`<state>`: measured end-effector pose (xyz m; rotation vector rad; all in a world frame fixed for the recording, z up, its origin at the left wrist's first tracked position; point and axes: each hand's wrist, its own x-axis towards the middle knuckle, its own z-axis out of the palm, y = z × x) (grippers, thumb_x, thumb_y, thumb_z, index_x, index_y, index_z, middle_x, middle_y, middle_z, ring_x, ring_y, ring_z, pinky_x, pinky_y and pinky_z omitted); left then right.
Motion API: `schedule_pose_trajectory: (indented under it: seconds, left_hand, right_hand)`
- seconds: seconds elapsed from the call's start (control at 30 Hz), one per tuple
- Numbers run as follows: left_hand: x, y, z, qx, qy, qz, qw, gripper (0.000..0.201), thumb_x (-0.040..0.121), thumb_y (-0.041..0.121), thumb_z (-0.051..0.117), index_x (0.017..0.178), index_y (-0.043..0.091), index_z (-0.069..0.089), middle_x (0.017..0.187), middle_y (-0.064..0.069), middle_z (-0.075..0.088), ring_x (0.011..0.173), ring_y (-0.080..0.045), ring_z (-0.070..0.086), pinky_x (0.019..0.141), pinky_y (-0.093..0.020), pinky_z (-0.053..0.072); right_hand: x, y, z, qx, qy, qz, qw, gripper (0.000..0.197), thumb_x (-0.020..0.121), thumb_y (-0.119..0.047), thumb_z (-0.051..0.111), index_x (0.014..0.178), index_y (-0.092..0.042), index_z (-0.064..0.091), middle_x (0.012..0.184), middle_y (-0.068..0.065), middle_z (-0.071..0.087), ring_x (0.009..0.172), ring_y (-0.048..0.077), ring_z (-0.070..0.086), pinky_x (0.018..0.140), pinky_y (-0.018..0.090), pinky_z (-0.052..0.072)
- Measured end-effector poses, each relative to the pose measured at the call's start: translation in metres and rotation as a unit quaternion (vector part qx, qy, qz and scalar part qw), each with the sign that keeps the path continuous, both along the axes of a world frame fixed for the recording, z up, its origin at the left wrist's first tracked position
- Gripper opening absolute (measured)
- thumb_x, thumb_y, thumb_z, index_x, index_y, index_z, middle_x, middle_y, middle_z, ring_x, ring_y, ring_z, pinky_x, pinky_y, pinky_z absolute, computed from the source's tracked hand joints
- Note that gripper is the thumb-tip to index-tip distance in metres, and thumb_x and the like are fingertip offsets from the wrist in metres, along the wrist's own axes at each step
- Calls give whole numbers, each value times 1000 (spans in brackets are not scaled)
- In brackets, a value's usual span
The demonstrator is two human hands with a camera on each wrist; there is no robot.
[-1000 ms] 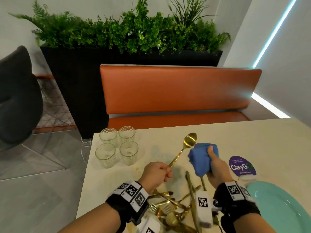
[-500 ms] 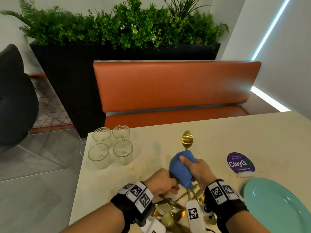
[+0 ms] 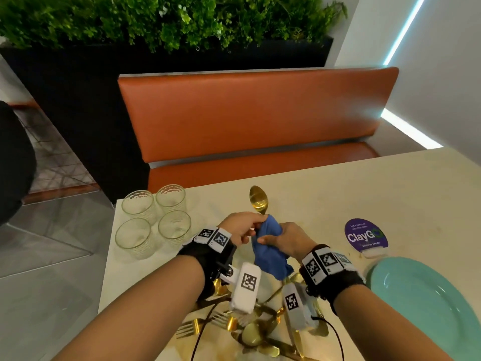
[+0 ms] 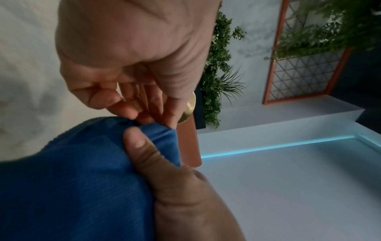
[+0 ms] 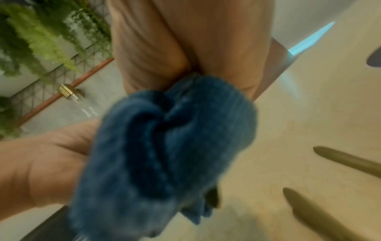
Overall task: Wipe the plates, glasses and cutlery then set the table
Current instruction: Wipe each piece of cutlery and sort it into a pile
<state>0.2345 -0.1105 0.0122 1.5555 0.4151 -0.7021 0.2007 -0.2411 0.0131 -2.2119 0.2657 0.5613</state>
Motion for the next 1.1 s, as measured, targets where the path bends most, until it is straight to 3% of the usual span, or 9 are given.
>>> schedule_pose_trajectory:
  seconds: [0.07,0.17,0.27,0.4,0.47,0.53,0.7,0.97,1.1]
  left_hand:
    - [8,-2,-2,-21,8,39,999,23,86,20,65,66,14,55,63,2,47,52,-9,35,46,-20,23]
    - [25,-3,-7,-33,-3,96,995,20,85,21,67,69,13,59,70,2,55,57,-8,40,49,-20,26]
    - [47,2,-13,8,-26,134,991,18,87,25,63,74,13,65,85,-2,63,65,-9,45,52,-21,30]
    - [75,16,-23,104,-124,88,983,30,93,26,55,111,5,65,102,-8,67,75,-12,52,64,-22,40]
    - [83,20,-31,276,-184,-43,942,26,93,28,55,108,11,67,112,-6,67,96,-21,59,81,-29,45]
    - [89,20,-43,398,-212,-167,877,17,93,28,55,98,19,69,111,-4,67,103,-25,60,84,-31,45]
    - [101,11,-70,521,-222,-357,742,21,93,35,52,104,27,67,111,1,66,107,-23,58,90,-32,40]
    - [92,5,-85,569,-321,-338,677,26,94,37,49,110,24,64,110,-2,65,108,-24,49,87,-34,38]
    - [66,-28,-76,481,-413,-388,669,25,96,25,49,116,26,64,113,2,66,109,-20,48,88,-32,40]
  right_hand:
    - [5,0,1,-16,-2,11,1000,29,78,-35,71,78,-10,56,76,6,58,68,20,52,52,22,40]
    - [12,-1,0,-45,6,36,998,34,76,-40,72,68,-14,52,70,3,55,63,17,49,51,22,36]
    - [16,-12,0,-115,5,52,992,39,78,-44,69,82,-7,58,78,7,56,73,21,51,59,26,39]
    - [16,-47,-5,-147,19,24,989,35,79,-42,67,79,-9,57,81,8,57,74,22,52,60,26,38]
    - [17,-63,-7,-139,16,-24,990,36,79,-42,67,69,-11,53,79,10,59,71,24,53,55,26,38]
    - [20,-76,-8,-121,11,-64,990,37,78,-42,68,69,-9,54,78,12,61,70,25,54,59,28,42]
    - [22,-90,-4,-84,13,-104,991,34,78,-39,70,63,-14,51,68,6,58,64,21,54,54,26,43]
    - [-7,-110,-11,33,-12,-217,975,35,74,-33,75,79,-2,59,76,14,63,72,26,59,66,37,49]
    - [-27,-122,-15,89,-16,-311,946,30,80,-27,69,80,1,57,76,16,59,73,27,56,60,32,45]
